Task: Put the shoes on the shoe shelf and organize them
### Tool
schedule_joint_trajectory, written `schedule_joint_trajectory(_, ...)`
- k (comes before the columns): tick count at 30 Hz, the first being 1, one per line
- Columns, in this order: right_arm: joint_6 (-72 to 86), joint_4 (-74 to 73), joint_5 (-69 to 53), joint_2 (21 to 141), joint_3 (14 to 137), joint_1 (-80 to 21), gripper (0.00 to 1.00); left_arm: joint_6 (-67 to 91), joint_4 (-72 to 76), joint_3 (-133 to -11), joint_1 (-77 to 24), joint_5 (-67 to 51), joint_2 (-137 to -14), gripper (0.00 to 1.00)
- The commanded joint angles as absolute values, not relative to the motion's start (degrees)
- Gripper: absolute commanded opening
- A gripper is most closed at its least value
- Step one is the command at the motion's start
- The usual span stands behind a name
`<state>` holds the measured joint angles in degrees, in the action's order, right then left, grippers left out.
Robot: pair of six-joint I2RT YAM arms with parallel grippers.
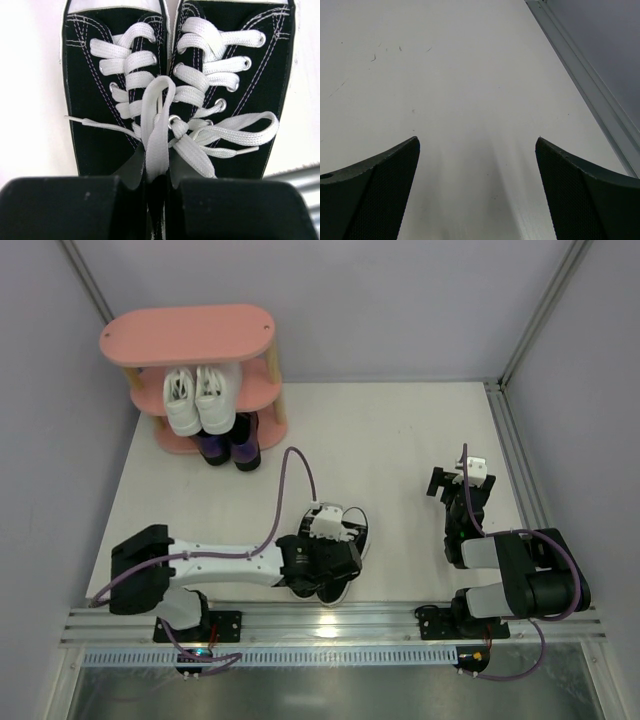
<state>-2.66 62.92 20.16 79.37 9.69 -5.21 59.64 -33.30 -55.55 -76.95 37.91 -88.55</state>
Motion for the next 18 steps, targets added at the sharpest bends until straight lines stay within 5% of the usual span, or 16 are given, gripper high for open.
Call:
schedule_joint_trajectory(1, -1.49, 67.32, 19.69, 78.66, 10.46, -5.10, 0.97, 56.53, -36.21, -62.47, -77.52, 45.33, -78.06, 0.00)
schedule_joint_trajectory(10, -1.49, 67.32, 19.69, 78.66, 10.46, -5.10, 0.97, 29.47, -41.57, -82.78, -66.97, 49.14, -73.48, 0.00)
schedule_joint_trajectory(18, -1.41, 67.24, 19.77, 78.58, 10.46, -5.10, 0.97, 11.17, -38.84, -104.30, -41.35, 38.76, -78.39, 0.00)
